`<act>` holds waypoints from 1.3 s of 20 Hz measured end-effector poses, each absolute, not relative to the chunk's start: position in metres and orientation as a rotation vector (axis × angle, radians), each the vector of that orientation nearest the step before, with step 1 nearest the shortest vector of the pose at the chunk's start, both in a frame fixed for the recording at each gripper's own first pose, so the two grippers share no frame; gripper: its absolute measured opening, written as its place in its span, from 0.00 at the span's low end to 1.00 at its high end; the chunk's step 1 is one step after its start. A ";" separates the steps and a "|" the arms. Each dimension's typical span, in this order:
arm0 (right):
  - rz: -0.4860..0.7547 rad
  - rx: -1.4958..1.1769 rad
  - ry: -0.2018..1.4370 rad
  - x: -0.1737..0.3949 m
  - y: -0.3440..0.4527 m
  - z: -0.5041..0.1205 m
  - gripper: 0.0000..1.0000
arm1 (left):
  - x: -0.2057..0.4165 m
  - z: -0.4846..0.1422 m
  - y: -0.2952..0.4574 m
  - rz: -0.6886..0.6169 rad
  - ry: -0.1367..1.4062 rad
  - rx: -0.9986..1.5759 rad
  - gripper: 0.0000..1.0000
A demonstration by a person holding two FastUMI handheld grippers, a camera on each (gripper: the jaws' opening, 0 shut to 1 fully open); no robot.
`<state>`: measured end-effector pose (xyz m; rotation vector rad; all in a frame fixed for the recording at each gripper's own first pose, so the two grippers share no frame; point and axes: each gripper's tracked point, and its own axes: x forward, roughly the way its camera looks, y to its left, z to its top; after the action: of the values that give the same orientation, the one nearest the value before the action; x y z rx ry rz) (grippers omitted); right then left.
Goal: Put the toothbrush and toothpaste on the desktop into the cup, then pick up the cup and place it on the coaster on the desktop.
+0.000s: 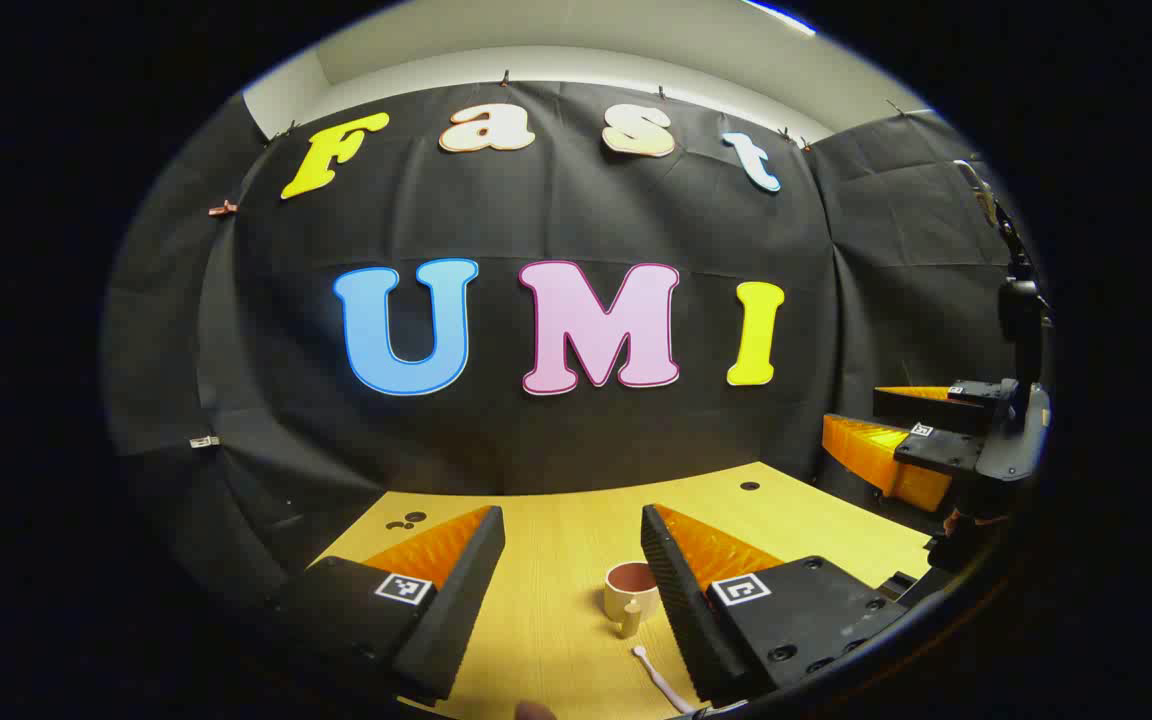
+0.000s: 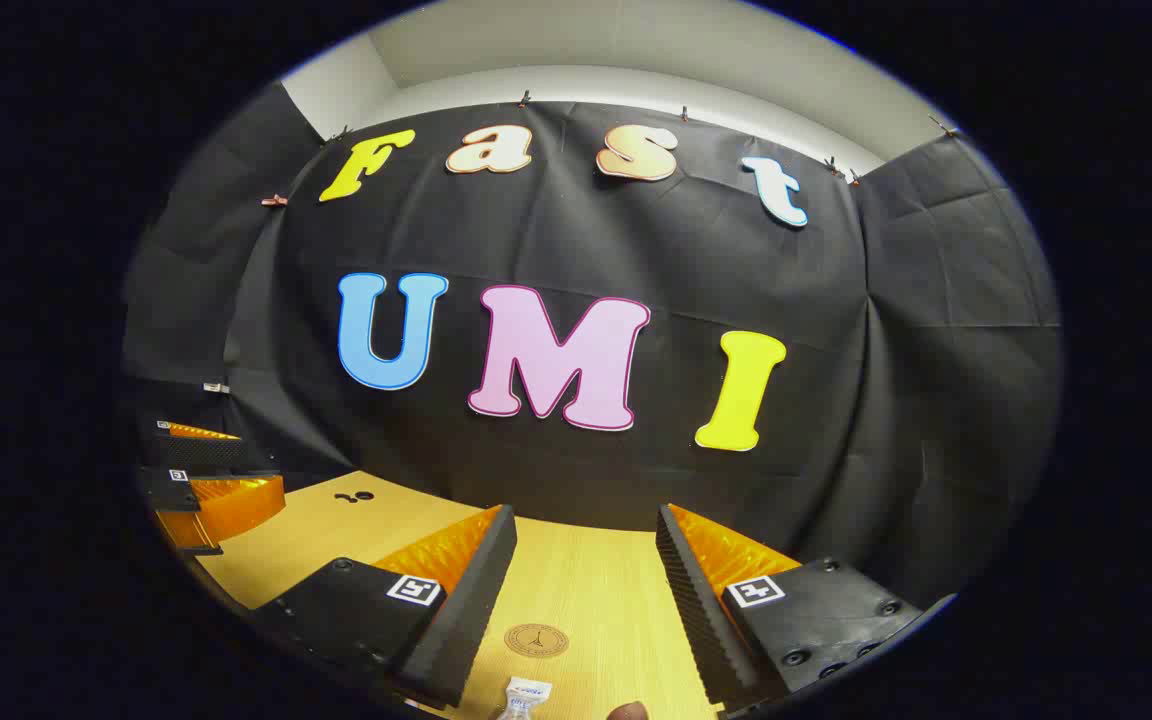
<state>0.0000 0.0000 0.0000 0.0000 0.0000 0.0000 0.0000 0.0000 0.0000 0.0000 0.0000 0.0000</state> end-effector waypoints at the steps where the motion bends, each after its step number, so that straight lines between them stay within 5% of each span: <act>1: -0.002 -0.002 0.000 0.001 0.000 0.000 0.87 | 0.000 0.001 0.000 -0.001 0.001 0.000 0.86; 8: -0.022 0.015 0.029 0.001 -0.009 -0.012 0.85 | 0.003 -0.001 -0.010 -0.011 0.010 0.016 0.83; 10: -0.024 0.019 0.037 0.001 -0.011 -0.014 0.76 | 0.003 -0.002 -0.015 -0.017 0.015 0.015 0.82; 11: -0.024 0.020 0.042 0.002 -0.011 -0.015 0.83 | 0.002 -0.002 -0.016 -0.018 0.017 0.016 0.80; 19: 0.007 0.033 0.137 -0.013 -0.006 -0.052 0.82 | 0.001 -0.032 -0.023 -0.017 0.093 0.007 0.77; 26: 0.072 0.071 0.371 -0.035 0.020 -0.144 0.83 | -0.014 -0.088 -0.031 -0.019 0.224 0.009 0.77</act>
<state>-0.0353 0.0205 -0.1435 0.0708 0.3707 0.0716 -0.0139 -0.0312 -0.0879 0.0092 0.2240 -0.0187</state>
